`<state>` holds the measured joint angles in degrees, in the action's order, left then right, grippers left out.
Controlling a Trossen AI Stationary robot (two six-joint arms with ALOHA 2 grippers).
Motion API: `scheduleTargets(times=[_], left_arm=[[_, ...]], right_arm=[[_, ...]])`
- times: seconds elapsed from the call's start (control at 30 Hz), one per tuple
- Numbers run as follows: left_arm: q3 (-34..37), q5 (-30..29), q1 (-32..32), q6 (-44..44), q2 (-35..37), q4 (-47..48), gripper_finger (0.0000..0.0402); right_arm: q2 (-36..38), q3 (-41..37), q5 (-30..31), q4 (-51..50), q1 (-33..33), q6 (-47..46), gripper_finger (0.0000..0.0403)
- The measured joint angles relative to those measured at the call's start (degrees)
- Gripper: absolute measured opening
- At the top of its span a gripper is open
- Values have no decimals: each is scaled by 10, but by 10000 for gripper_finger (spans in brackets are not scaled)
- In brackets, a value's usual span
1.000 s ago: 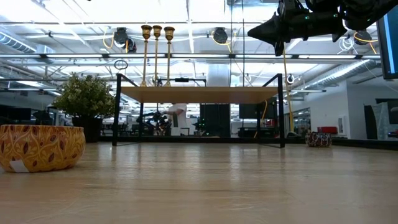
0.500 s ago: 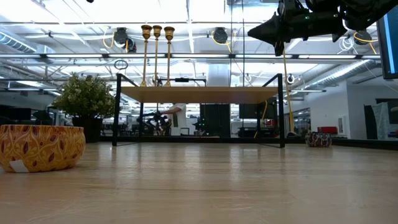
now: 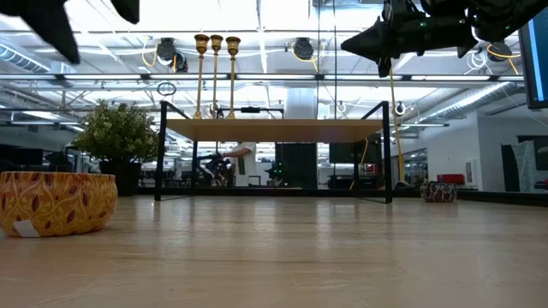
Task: Pick & Place candle stick holders
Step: Put the orange patterned scented candle on the shelf
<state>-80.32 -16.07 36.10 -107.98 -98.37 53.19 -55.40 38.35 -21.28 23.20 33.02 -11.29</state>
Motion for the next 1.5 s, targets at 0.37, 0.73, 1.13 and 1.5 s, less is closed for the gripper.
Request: scheduleTargets(times=[0.37,0.73,1.13,1.5], left_arm=[[41,87,-6,12,0,-68,392],[41,86,-9,14,0,-57,399],[41,81,-11,30,0,-68,400],[41,80,-12,40,0,-51,400]], right_arm=[[0,0,1,0,0,0,4],[0,0,1,0,0,0,4],[0,0,1,0,0,0,4],[0,0,1,0,0,0,4]])
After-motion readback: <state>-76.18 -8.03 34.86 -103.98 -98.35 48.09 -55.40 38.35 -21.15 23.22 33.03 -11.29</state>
